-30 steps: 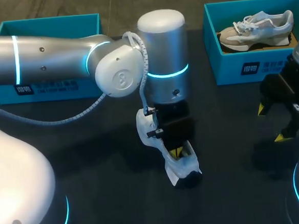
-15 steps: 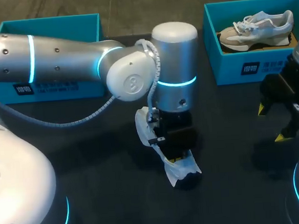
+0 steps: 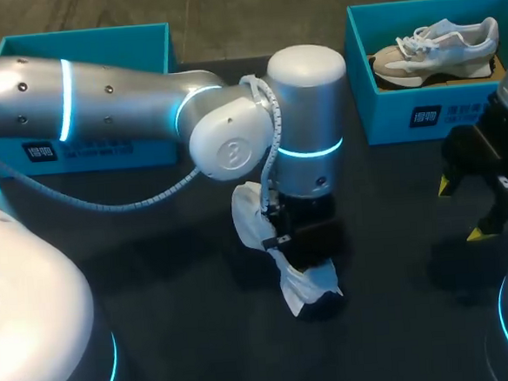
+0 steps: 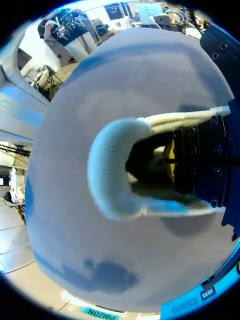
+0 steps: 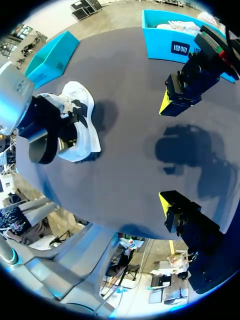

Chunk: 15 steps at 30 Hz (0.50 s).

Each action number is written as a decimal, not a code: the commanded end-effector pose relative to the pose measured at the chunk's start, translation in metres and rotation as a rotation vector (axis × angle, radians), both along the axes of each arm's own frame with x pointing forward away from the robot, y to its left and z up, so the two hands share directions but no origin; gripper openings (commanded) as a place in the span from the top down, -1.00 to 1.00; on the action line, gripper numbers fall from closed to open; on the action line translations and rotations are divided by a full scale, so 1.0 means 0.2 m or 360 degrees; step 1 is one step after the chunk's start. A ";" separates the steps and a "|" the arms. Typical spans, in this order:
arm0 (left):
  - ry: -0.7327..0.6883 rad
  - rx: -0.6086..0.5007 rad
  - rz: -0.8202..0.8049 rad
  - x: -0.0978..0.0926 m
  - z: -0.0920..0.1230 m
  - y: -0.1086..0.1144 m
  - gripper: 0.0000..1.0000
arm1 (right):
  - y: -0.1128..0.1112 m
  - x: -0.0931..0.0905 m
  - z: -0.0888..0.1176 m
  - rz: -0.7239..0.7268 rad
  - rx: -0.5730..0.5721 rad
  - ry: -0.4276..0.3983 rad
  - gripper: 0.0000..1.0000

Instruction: Take the shoe out of the shoebox, open the shoe tongue, remove and reinsert the insole, then place the shoe into the shoebox

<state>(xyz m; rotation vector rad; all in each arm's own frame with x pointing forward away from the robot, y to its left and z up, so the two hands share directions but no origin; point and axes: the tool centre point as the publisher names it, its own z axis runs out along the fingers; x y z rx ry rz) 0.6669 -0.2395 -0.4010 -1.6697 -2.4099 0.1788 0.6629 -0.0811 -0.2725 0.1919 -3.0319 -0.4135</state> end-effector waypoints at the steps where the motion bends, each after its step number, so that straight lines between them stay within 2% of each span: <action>1: -0.0078 -0.0052 0.0030 0.00 0.13 0.06 1.00 | 0.00 0.00 0.00 -0.0002 -0.0004 -0.0001 -1.00; 7: -0.0004 -0.0120 0.0021 0.01 0.19 0.06 1.00 | 0.00 0.00 0.00 -0.0002 -0.0004 -0.0001 -1.00; 15: 0.0093 -0.0094 -0.0065 -0.05 0.13 -0.01 1.00 | 0.00 0.00 0.00 -0.0002 -0.0004 -0.0001 -1.00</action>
